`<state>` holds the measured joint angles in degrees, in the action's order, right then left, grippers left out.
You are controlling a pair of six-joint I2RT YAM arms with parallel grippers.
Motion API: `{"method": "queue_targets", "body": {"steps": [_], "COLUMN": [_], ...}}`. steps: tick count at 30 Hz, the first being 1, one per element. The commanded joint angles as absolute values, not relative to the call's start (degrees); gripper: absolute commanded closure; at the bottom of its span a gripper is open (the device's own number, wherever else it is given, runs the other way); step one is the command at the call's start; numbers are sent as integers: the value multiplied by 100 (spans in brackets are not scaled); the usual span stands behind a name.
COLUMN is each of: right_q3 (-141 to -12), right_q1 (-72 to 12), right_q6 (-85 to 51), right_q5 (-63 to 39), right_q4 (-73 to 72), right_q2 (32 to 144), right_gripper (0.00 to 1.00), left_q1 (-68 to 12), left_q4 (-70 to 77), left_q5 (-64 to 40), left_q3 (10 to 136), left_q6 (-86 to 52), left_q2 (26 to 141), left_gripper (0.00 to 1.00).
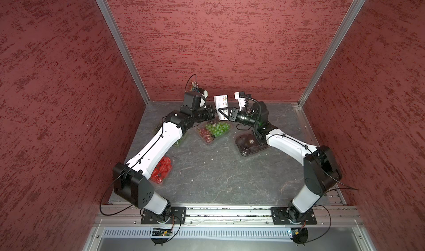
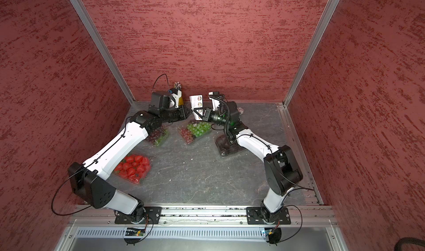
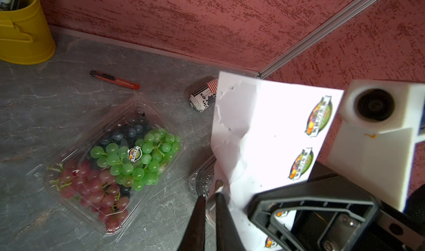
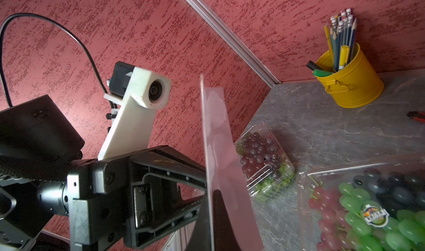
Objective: Label fruit boxes
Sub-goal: Tear off the label from the label sticker.
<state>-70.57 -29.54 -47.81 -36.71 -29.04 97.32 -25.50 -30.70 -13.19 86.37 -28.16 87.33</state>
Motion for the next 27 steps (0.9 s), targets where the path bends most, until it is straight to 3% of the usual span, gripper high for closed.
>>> {"method": "queue_targets", "body": {"steps": [1,2,27], "right_q3": [-7251,-7251,-7303], "right_q1": [-3015,-3015,-3006], "right_q6": [-4843,-4843,-4747], "right_q5": [-3771,-3762,-3578], "right_q4": [-3094,-3094,-2892], "right_q2": [9775,9776,9794], "right_gripper": [100,100,100], "left_q1": [-2531,-2531,-2204], "left_q4": [-2904,-2913,-3023], "left_q5": [-1339,-1335,-1278], "left_q3": [8719,8732,8341], "left_q6": [-2787,-2787,-2918], "left_q2": [8688,8688,8289], "left_gripper": [96,100,100]}}
